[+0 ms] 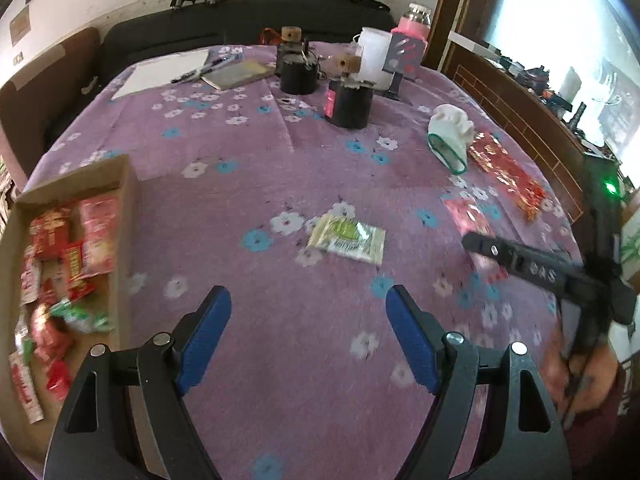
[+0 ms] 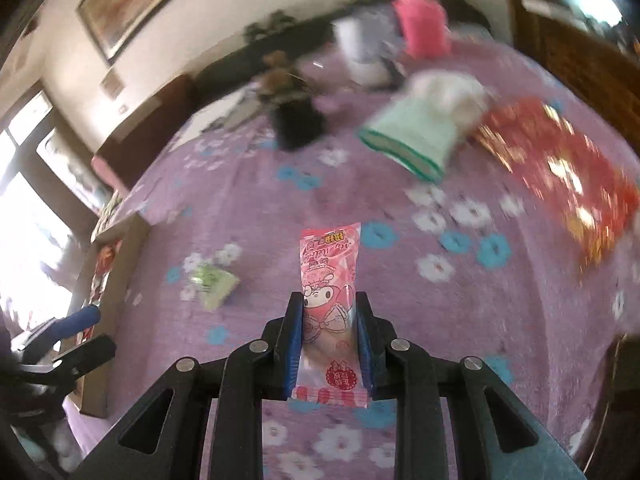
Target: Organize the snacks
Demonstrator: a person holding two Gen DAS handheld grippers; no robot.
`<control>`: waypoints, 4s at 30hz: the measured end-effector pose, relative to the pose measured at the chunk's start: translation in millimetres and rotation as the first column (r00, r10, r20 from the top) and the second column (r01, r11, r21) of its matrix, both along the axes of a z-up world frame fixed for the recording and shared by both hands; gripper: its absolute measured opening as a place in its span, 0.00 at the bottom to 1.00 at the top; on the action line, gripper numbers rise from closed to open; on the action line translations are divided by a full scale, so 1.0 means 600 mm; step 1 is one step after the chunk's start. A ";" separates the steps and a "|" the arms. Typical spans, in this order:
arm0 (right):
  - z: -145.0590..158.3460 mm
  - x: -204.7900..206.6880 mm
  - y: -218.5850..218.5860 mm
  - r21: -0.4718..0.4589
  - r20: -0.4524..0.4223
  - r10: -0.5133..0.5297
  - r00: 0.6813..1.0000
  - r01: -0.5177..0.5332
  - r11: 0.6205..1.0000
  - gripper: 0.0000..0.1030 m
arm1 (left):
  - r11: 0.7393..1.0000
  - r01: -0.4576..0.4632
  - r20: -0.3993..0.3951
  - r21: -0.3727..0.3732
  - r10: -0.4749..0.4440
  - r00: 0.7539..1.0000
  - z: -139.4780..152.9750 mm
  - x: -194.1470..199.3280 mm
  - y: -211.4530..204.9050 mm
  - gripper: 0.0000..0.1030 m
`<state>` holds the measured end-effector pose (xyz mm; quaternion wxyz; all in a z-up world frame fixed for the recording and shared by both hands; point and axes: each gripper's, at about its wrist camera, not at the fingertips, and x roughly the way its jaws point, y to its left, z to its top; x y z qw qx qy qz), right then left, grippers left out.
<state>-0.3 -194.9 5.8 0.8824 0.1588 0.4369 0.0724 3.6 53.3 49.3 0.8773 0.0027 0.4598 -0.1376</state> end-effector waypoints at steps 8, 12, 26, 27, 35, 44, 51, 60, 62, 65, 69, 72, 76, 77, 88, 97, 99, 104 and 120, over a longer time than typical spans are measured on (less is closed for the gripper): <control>-0.005 0.005 0.008 0.059 -0.010 0.030 1.000 -0.029 0.998 0.25 | 0.991 0.019 0.053 0.130 -0.026 0.998 -0.046 0.066 -0.090 0.77; -0.003 0.006 0.016 0.042 0.005 0.027 1.000 -0.027 0.999 0.25 | 0.984 0.044 0.059 0.175 -0.055 0.997 -0.065 0.061 -0.104 0.66; 0.017 -0.021 0.059 -0.055 0.148 0.079 0.986 -0.071 0.996 0.24 | 0.995 -0.019 0.088 -0.101 0.028 0.996 0.041 -0.055 0.049 0.27; 0.016 -0.021 0.066 -0.057 0.147 0.088 0.985 -0.080 0.995 0.24 | 0.992 -0.042 0.093 -0.121 0.054 0.994 0.050 -0.069 0.075 0.27; 0.044 -0.038 0.172 -0.023 0.130 0.232 0.964 -0.231 0.973 0.24 | 0.945 -0.302 0.084 -0.126 0.313 0.946 0.050 -0.143 0.277 0.27; 0.097 -0.071 0.376 -0.090 0.156 0.463 0.873 -0.454 0.887 0.23 | 0.885 -0.451 0.023 -0.114 0.457 0.889 -0.011 -0.167 0.361 0.27; 0.083 -0.071 0.486 -0.137 0.115 0.547 0.829 -0.532 0.835 0.23 | 0.880 -0.464 -0.006 -0.104 0.466 0.885 -0.036 -0.160 0.385 0.29; 0.049 -0.054 0.561 -0.204 0.059 0.586 0.808 -0.564 0.800 0.23 | 0.876 -0.458 -0.012 -0.150 0.462 0.887 -0.034 -0.167 0.394 0.40; 0.044 -0.052 0.568 -0.228 0.057 0.585 0.809 -0.560 0.796 0.23 | 0.873 -0.459 -0.014 -0.163 0.463 0.886 -0.032 -0.170 0.396 0.40; 0.036 -0.050 0.573 -0.254 0.055 0.579 0.814 -0.549 0.796 0.24 | 0.868 -0.461 -0.013 -0.183 0.466 0.884 -0.027 -0.175 0.399 0.43; 0.034 -0.052 0.572 -0.295 0.065 0.562 0.825 -0.522 0.801 0.30 | 0.858 -0.468 0.009 -0.211 0.481 0.877 -0.016 -0.186 0.402 0.56; 0.050 -0.063 0.558 -0.271 0.107 0.557 0.823 -0.515 0.813 0.50 | 0.858 -0.469 0.027 -0.212 0.485 0.874 -0.005 -0.190 0.399 0.56; 0.080 -0.089 0.530 -0.264 0.181 0.536 0.825 -0.484 0.834 0.57 | 0.862 -0.467 0.062 -0.198 0.487 0.871 0.012 -0.201 0.384 0.56; 0.086 -0.094 0.523 -0.263 0.192 0.530 0.826 -0.477 0.839 0.58 | 0.863 -0.467 0.071 -0.193 0.487 0.870 0.016 -0.204 0.380 0.56; 0.100 -0.135 0.379 -0.192 0.236 0.340 0.910 -0.300 0.935 0.70 | 0.847 -0.530 0.290 -0.048 0.519 0.804 0.067 -0.241 0.312 0.78; 0.075 -0.160 0.323 -0.176 0.216 0.263 0.940 -0.227 0.958 0.72 | 0.859 -0.510 0.270 0.030 0.485 0.832 0.059 -0.233 0.268 0.80; 0.072 -0.167 0.324 -0.195 0.216 0.270 0.938 -0.230 0.954 0.72 | 0.864 -0.502 0.244 0.040 0.479 0.843 0.051 -0.228 0.261 0.80; 0.076 -0.189 0.338 -0.277 0.248 0.294 0.923 -0.223 0.935 0.73 | 0.871 -0.485 0.217 0.077 0.460 0.861 0.037 -0.224 0.244 0.80; 0.073 -0.205 0.387 -0.366 0.249 0.366 0.897 -0.263 0.893 0.78 | 0.869 -0.492 0.181 0.055 0.476 0.861 0.023 -0.225 0.263 0.80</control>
